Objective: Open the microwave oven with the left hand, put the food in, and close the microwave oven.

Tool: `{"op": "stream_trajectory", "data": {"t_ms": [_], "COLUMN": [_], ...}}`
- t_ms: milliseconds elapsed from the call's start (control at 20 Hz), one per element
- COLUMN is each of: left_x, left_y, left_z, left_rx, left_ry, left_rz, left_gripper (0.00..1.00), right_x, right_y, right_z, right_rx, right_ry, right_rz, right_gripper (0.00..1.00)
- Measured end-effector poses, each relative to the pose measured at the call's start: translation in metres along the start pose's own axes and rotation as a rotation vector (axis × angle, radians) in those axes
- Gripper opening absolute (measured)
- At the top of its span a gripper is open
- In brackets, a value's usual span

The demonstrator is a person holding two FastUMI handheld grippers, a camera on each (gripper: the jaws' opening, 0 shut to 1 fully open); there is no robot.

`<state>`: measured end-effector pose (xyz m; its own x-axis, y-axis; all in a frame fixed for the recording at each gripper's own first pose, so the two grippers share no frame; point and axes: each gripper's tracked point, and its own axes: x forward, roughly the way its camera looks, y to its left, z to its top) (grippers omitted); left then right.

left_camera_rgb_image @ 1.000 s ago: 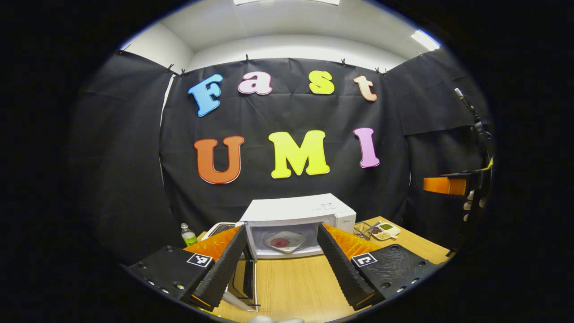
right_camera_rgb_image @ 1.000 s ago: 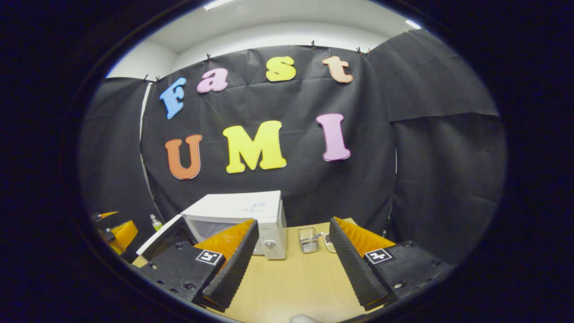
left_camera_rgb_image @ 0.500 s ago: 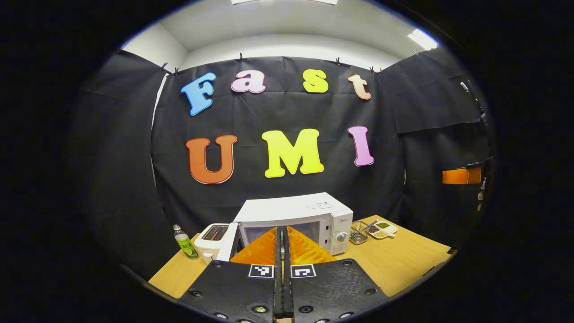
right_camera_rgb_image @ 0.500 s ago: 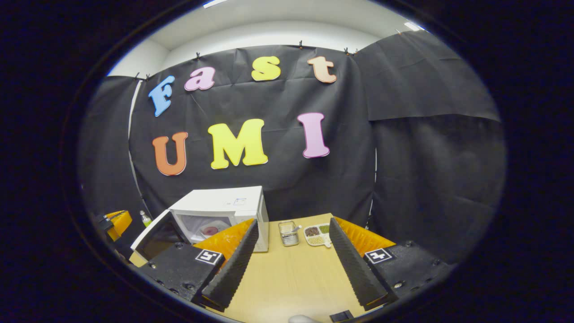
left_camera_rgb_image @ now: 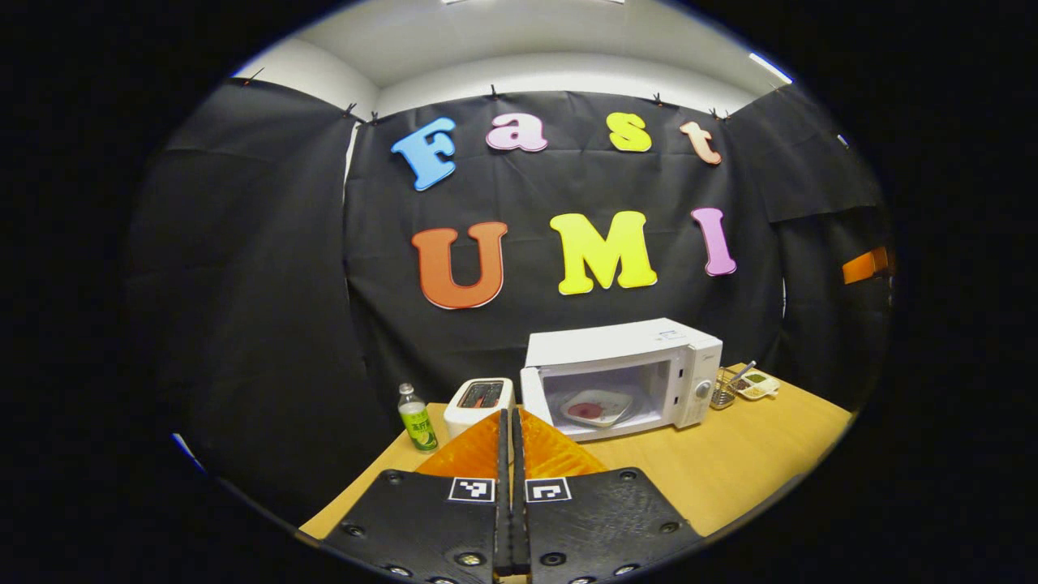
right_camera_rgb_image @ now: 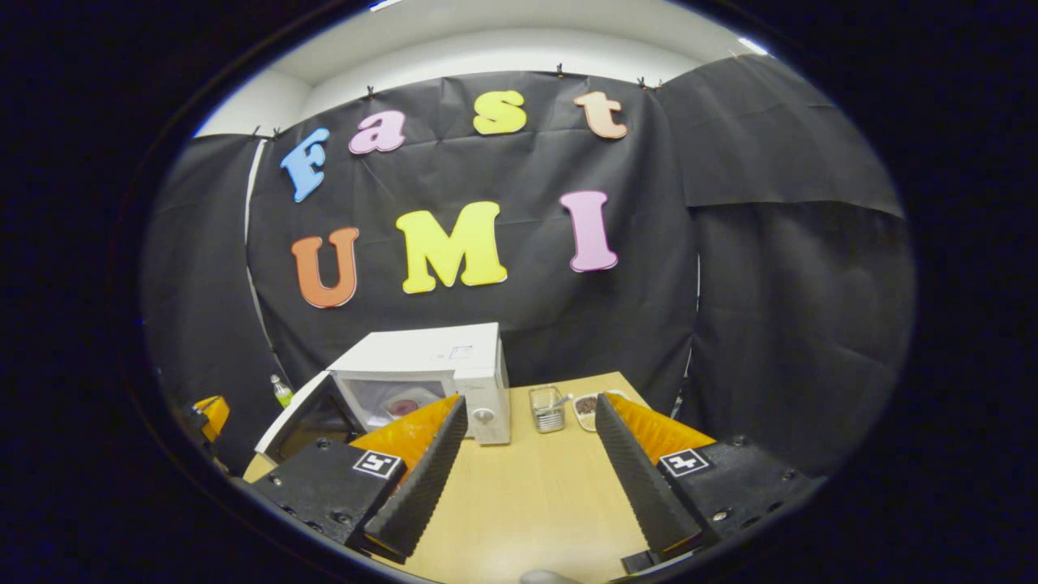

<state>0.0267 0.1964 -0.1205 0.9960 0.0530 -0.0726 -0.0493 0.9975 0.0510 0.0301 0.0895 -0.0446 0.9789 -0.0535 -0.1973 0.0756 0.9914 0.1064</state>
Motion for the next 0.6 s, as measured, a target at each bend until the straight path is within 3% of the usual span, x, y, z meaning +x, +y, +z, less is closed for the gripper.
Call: {"op": "stream_trajectory", "data": {"t_ms": [50, 150, 250, 300, 450, 500, 550, 600], "left_x": [-0.001, -0.004, -0.001, 0.002, 0.012, 0.015, 0.018, 0.021], "left_y": [0.012, 0.027, 0.031, 0.030, 0.029, 0.024, 0.021, 0.017], "left_z": [-0.016, -0.040, -0.068, -0.081, -0.115, -0.120, -0.126, -0.133], "left_rx": [-0.013, -0.038, -0.049, -0.057, -0.042, -0.038, -0.042, -0.046], "left_ry": [0.018, 0.047, 0.078, 0.101, 0.156, 0.158, 0.167, 0.186], "left_rz": [0.015, 0.040, 0.032, 0.017, -0.006, -0.021, -0.034, -0.044], "left_gripper": [0.00, 0.00, 0.00, 0.00, 0.00, 0.00, 0.00, 0.00], "right_x": [-0.003, -0.007, -0.013, -0.017, -0.030, -0.033, -0.036, -0.037], "right_y": [0.002, 0.002, 0.004, 0.004, 0.004, 0.003, 0.001, 0.000], "right_z": [-0.002, -0.003, -0.005, -0.006, -0.008, -0.010, -0.010, -0.012], "right_rx": [0.007, 0.012, 0.012, 0.010, 0.010, 0.014, 0.016, 0.018], "right_ry": [0.006, 0.009, 0.015, 0.015, 0.017, 0.017, 0.016, 0.019], "right_rz": [0.004, -0.006, -0.013, -0.018, -0.026, -0.032, -0.041, -0.049], "right_gripper": [0.92, 0.91, 0.92, 1.00, 1.00, 0.92, 1.00, 1.00]}}
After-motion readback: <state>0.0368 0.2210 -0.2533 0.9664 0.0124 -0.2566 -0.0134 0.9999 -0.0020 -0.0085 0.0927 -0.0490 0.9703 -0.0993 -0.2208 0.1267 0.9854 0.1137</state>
